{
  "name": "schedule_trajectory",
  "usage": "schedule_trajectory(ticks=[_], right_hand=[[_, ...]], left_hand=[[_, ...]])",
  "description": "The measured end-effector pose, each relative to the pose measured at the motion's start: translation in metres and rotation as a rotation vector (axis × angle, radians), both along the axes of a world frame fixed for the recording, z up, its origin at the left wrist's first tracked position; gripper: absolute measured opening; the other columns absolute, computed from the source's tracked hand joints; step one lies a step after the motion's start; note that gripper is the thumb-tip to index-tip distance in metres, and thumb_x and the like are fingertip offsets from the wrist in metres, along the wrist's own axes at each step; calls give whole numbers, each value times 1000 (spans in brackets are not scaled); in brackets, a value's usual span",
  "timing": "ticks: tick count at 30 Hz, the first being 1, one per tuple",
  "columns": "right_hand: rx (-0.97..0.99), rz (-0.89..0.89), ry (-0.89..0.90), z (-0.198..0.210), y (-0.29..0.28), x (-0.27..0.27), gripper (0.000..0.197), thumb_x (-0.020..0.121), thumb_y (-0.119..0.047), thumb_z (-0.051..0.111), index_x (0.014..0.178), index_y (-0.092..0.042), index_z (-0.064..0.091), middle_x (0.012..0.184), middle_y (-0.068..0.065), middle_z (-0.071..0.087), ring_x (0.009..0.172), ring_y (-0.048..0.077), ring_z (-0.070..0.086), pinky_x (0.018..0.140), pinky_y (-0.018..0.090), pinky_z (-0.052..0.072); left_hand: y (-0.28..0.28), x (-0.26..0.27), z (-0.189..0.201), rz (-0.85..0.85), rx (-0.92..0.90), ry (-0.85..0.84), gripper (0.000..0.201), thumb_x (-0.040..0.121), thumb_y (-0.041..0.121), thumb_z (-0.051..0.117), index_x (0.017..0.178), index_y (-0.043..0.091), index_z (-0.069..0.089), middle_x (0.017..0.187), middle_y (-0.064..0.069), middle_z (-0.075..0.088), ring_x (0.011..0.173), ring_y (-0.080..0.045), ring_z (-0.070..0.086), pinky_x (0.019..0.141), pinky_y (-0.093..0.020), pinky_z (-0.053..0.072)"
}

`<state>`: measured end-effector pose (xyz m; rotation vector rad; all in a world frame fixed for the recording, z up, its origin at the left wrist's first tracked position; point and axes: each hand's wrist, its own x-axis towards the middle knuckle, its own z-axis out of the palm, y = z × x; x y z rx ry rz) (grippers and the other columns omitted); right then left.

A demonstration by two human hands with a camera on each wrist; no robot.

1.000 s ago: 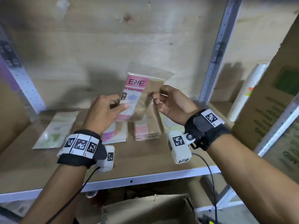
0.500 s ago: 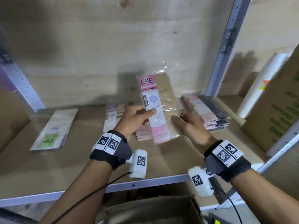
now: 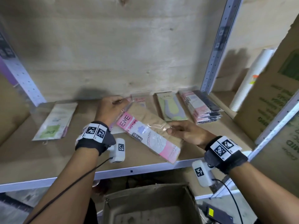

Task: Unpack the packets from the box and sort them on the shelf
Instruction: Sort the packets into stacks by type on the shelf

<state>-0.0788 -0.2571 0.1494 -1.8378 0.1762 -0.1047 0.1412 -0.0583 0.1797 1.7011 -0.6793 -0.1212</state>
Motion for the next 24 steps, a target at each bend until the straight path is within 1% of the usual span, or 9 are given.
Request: schedule_trajectory(ticks=[2,6,10,12,15,18,20,22,24], right_hand=[[-19,29,19,-1,0,-2,32,99,-7,56,130,-1,60,126,17,67,122,31,61,107,35,46],[-5,45,18,3,1,-4,33,99,-5,55,131,0,59,127,17,67,121,29,62,104,32,48],[-5,30,9,12,-3,-4,28,97,-3,58,124,3,62,121,17,69,112,26,65,97,27,52],[28,9,0,15,-7,-6,24,95,-3,60,119,1,64,113,15,71,105,22,66,88,21,53],[78,11,-27,15,-9,-8,22,95,-3,60,116,0,65,110,13,72,100,17,68,85,20,53],[82,11,-60,13,-8,-7,23,94,-3,61,116,-1,66,109,9,73,101,14,68,87,19,52],[72,11,-73,12,-8,-7,23,94,-5,62,116,-4,67,109,6,74,103,13,68,88,19,51],[76,8,-75,12,-7,-6,22,94,-6,63,115,-6,68,109,5,74,103,13,68,88,19,50],[83,2,-76,13,-5,-5,21,94,-8,63,114,-8,69,109,5,74,103,13,68,88,20,51]], left_hand=[[2,-2,-6,-25,111,-122,36,92,41,70,73,10,74,67,-11,72,59,-24,66,58,-31,50],[5,0,-10,49,194,-314,57,101,52,50,53,22,47,43,7,45,41,-4,38,51,-26,33],[7,-3,-13,15,83,-57,53,101,51,50,57,21,54,50,7,47,47,-12,44,59,-28,37],[7,-7,-11,-42,3,114,47,101,49,52,76,10,63,69,-14,54,64,-21,50,68,-35,39],[9,-18,-5,-190,-79,369,43,100,48,53,101,8,68,98,-19,66,86,-31,61,83,-44,49],[10,-24,-11,-264,-24,532,38,100,46,55,90,16,76,78,-8,77,66,-20,72,63,-29,58],[12,-26,-15,-234,-43,601,31,105,34,49,85,16,64,57,6,71,50,-9,68,54,-22,55],[12,-28,-15,-250,-23,585,27,101,37,54,83,18,61,54,8,69,52,-12,67,54,-22,54],[14,-27,-11,-294,-37,588,39,93,50,58,80,17,74,60,3,71,54,-17,67,53,-23,54]])
